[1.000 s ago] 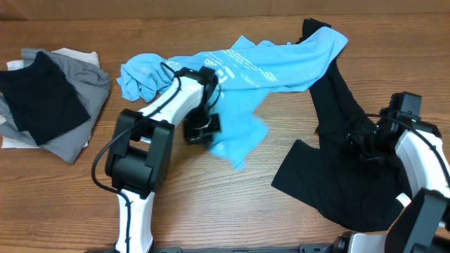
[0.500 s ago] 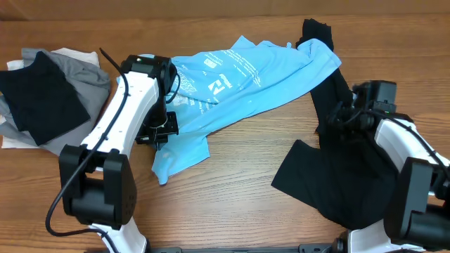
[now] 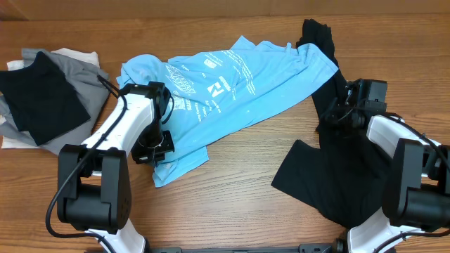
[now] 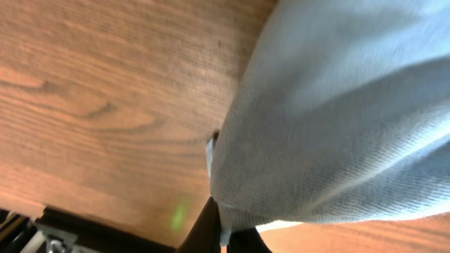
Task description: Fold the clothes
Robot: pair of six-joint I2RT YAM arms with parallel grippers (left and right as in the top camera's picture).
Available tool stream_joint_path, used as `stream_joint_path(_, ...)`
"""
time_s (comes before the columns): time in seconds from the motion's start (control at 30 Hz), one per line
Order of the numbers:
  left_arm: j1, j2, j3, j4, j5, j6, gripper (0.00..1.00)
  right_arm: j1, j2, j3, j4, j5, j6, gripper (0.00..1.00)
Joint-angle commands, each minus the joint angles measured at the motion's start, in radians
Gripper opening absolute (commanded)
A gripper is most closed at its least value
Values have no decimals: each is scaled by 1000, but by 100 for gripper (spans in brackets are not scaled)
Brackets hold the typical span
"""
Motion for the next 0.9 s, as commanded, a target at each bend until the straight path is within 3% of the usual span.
stream_joint_path(0.0, 21, -36, -6, 20, -20, -44, 4, -43, 47, 14, 33, 182, -1, 26)
stream_joint_path(0.23, 85, -36, -7, -3, -42, -43, 4, -270, 58, 84, 30, 264, 54, 31)
stream_joint_path(0.43, 86, -36, -7, -1, -43, -43, 4, -380, 58, 182, -76, 127, 122, 52)
stream_joint_path(0.5, 85, -36, -7, 7, -42, -43, 4, -368, 58, 224, -106, -13, 63, 61)
stream_joint_path(0.6, 86, -36, -7, 13, -39, -44, 4, -288, 58, 267, -154, -203, -32, 66)
stream_joint_path(0.67, 86, -36, -6, 13, -38, -44, 4, -229, 60, 266, -201, -192, -47, 72)
stream_joint_path(0.87, 86, -36, -7, 20, -38, -44, 4, -40, 150, 256, -266, -61, -25, 74)
